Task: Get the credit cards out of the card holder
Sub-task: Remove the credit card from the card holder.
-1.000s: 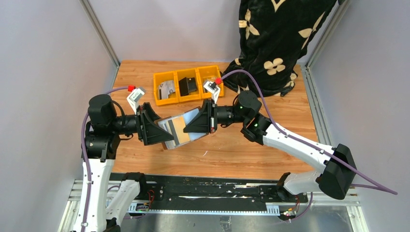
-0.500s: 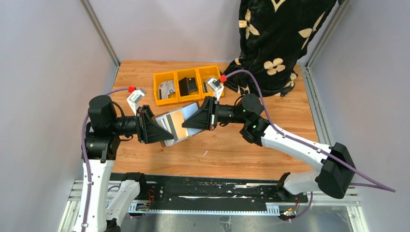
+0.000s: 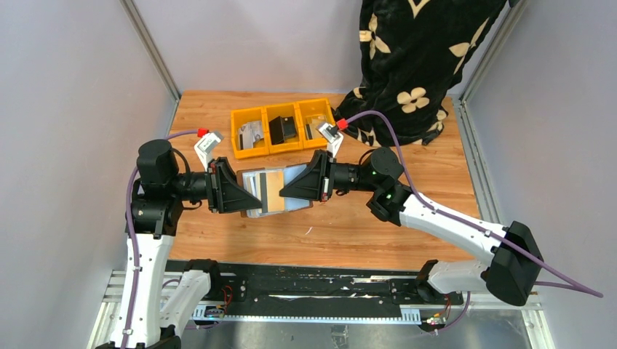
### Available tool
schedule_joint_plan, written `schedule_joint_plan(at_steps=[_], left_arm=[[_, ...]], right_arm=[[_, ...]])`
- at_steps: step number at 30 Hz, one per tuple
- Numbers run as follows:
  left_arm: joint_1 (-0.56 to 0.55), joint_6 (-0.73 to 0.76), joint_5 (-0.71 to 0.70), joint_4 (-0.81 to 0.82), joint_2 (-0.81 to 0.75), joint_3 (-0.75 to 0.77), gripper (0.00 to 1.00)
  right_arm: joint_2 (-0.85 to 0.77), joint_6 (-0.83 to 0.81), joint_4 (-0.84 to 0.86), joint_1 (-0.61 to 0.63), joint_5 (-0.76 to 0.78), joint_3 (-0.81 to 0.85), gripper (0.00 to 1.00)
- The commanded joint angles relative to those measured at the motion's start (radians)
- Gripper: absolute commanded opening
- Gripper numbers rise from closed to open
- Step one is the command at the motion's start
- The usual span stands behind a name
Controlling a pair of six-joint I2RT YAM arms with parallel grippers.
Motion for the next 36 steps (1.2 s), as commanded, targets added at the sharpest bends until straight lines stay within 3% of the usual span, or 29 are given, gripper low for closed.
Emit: schedule_joint_plan(at_steps=[1,14,21,22,25,29,32,36], left_arm=[[0.002,-0.007,0.051,0.005,-0.008,0.031,0.27],[0.001,-0.023,0.039,0.005,-0.017,0.033,0.30],[0.002,-0.020,0.027,0.005,-0.015,0.031,0.27],[0.001,-0.022,0.024,0.005,-0.014,0.033,0.26],[0.001,-0.020,0.014,0.005,-0.015,0.033,0.22],[0.002,-0.016,0.003,0.006,-0.008,0.032,0.15],[0.001,-0.013,0.001,0.004,-0.007,0.037,0.13],[0.002,-0.010,0.002,0.006,-0.004,0.043,0.11]], right_arm=[[-0.040,-0.018,0.011,-0.018,-0.008,-0.008,0.00],[-0.077,-0.026,0.010,-0.032,-0.024,-0.033,0.00],[-0.048,-0.008,0.032,-0.015,-0.048,-0.003,0.00],[-0.046,-0.006,0.030,-0.015,-0.054,-0.003,0.01],[-0.032,0.013,0.049,-0.012,-0.062,0.001,0.31],[-0.012,0.035,0.092,-0.006,-0.057,0.008,0.38],[0.014,0.051,0.109,-0.005,-0.058,0.029,0.28],[0.023,0.058,0.120,-0.007,-0.056,0.030,0.02]])
